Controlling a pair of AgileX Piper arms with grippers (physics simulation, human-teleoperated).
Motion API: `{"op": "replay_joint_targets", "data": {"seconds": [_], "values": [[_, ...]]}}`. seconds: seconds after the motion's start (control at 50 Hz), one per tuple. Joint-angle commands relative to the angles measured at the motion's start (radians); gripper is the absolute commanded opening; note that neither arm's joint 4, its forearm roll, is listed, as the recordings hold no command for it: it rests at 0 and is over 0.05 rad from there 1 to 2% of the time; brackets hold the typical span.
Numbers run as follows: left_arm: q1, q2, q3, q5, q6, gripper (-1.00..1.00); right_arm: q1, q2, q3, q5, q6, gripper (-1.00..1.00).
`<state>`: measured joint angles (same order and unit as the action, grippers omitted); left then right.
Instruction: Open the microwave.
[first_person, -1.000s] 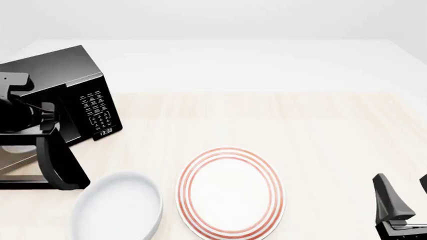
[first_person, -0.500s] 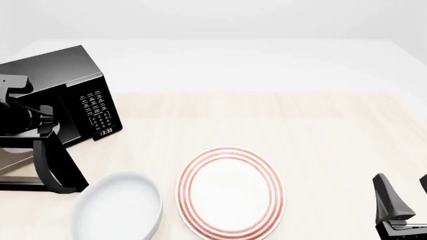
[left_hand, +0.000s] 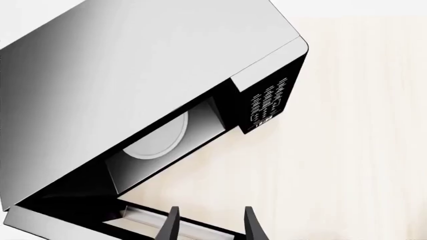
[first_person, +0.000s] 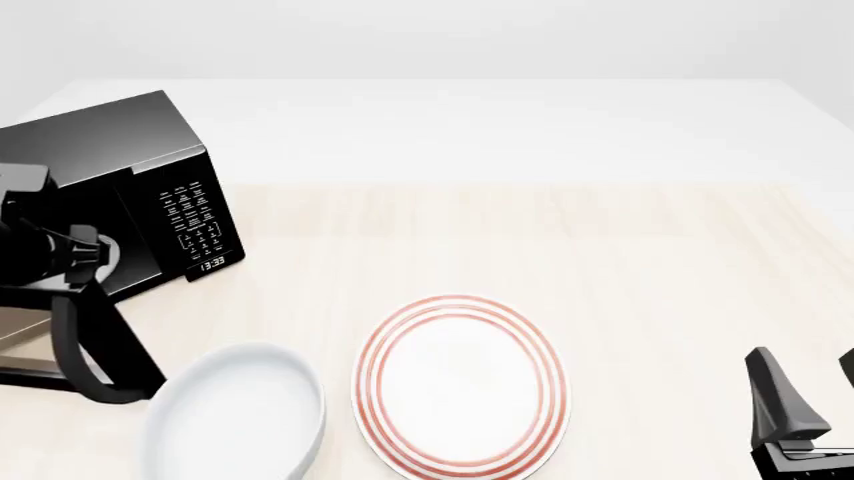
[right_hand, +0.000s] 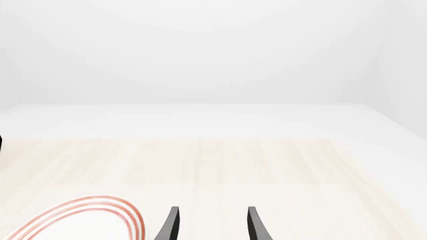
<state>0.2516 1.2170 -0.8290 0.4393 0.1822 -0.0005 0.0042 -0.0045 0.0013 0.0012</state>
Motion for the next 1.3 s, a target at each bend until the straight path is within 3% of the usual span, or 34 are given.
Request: {"op": "replay_joint_targets", "data": {"seconds": [0.02,1.3], "values": [[-0.009,-0.029,0.042,0.008,0.013,1.0,0.0,0.0,0.0,0.0,0.0,1.0],[0.054,-0.258,0.216,0.063,-0.026,1.0,0.0,0.0,0.0,0.0,0.0,1.0]]}}
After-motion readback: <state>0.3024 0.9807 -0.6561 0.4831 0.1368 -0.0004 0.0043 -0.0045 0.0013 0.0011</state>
